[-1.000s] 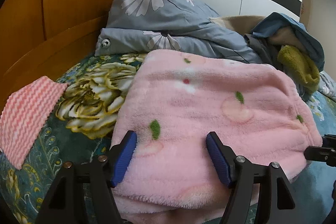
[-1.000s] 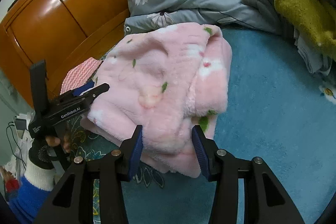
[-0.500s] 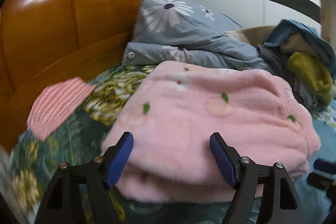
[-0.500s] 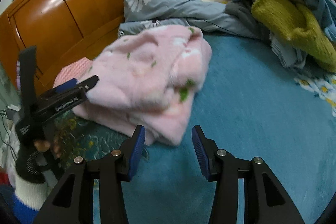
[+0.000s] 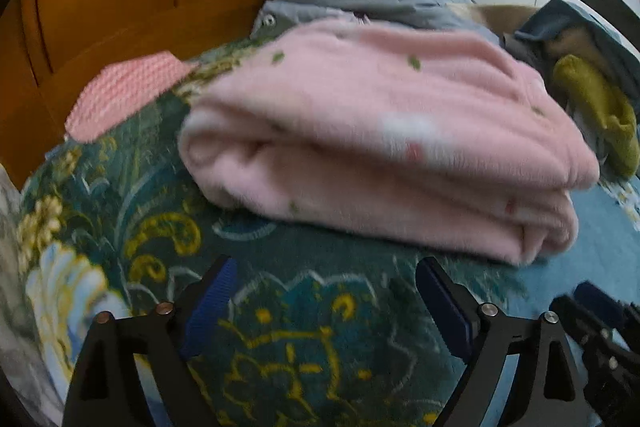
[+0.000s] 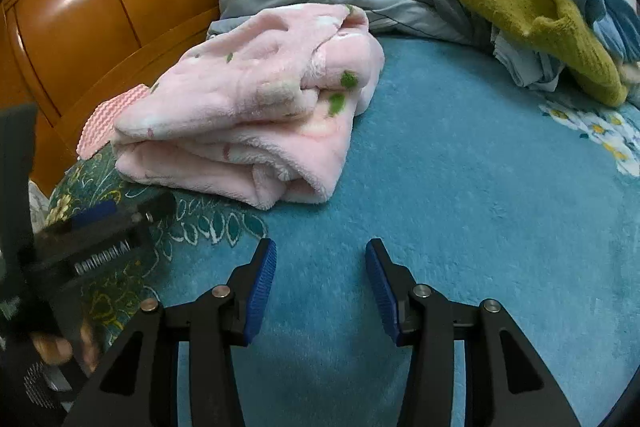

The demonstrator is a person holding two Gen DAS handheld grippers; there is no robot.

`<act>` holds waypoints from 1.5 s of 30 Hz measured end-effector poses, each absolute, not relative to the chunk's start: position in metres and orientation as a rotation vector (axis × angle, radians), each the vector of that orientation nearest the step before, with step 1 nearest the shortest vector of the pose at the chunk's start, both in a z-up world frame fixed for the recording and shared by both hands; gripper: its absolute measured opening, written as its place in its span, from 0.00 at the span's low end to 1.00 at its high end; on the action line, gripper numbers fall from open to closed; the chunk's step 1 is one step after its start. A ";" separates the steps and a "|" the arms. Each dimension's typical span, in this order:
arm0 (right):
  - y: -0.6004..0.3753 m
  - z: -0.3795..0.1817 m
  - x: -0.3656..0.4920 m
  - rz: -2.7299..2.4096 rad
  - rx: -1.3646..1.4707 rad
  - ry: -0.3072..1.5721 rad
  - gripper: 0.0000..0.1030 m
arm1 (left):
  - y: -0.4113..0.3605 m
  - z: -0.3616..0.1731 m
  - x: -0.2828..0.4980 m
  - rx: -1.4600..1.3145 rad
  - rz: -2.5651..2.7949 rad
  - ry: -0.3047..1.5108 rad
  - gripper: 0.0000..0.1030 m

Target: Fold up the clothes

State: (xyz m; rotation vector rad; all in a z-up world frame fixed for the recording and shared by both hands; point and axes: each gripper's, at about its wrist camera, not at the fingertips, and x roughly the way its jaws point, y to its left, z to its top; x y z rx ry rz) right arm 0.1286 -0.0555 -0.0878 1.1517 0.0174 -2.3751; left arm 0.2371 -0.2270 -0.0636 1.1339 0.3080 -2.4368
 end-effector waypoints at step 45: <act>-0.051 -0.096 0.133 -2.482 1.194 0.091 0.88 | -0.209 -0.077 0.227 1.225 -2.444 0.265 1.00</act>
